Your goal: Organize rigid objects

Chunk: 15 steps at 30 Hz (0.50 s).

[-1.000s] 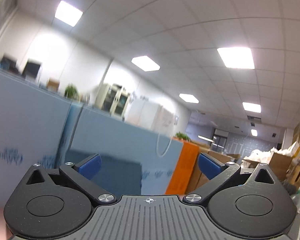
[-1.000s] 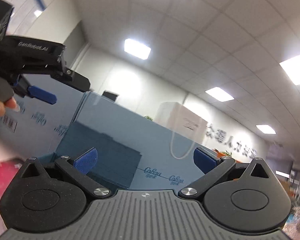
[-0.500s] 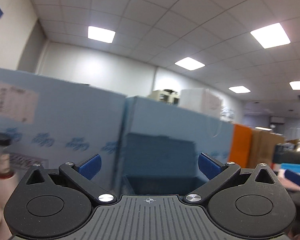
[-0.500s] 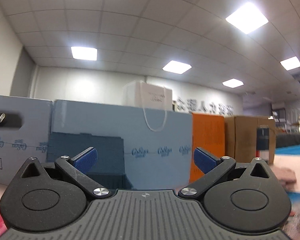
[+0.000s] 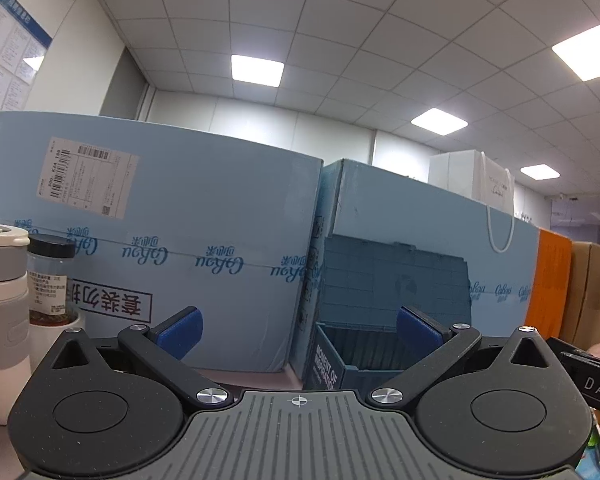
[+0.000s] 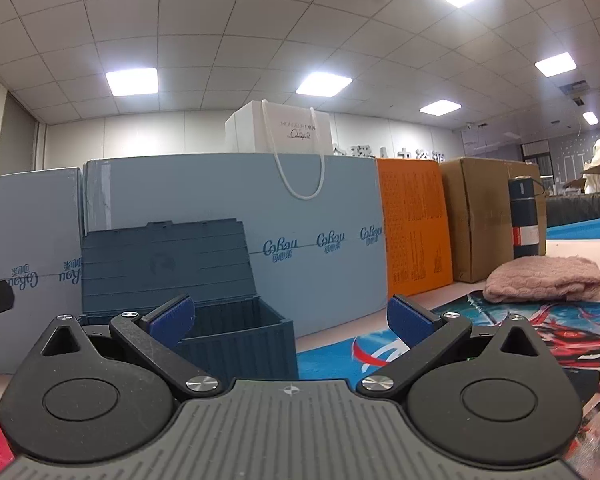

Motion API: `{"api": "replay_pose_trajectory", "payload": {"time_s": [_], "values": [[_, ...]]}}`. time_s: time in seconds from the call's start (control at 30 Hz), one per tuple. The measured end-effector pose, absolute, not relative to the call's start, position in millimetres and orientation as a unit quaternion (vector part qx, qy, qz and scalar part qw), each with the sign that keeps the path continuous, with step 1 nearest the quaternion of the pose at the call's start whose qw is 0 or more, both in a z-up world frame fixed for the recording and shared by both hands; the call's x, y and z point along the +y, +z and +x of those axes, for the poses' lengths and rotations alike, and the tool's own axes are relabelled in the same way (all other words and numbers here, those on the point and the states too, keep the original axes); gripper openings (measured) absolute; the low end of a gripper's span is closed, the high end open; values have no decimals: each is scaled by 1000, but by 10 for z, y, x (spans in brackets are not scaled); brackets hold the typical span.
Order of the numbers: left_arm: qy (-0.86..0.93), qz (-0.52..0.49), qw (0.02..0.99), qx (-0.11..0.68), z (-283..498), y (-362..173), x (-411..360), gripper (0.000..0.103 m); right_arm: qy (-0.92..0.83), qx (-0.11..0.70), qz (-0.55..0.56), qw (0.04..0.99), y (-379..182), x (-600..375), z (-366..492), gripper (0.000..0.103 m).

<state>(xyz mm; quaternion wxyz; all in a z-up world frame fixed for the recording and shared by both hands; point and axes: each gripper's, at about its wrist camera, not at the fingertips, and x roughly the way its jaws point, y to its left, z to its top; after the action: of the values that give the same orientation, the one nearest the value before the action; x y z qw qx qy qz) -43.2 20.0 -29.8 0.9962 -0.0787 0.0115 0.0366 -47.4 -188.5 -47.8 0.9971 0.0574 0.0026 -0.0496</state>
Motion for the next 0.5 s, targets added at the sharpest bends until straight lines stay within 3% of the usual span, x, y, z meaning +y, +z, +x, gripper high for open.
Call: {"api": "replay_pose_trajectory", "payload": {"time_s": [0.5], "values": [[28, -32, 999, 14, -442, -429, 20, 103, -96, -10, 18, 995, -529, -1791, -526, 103]]}}
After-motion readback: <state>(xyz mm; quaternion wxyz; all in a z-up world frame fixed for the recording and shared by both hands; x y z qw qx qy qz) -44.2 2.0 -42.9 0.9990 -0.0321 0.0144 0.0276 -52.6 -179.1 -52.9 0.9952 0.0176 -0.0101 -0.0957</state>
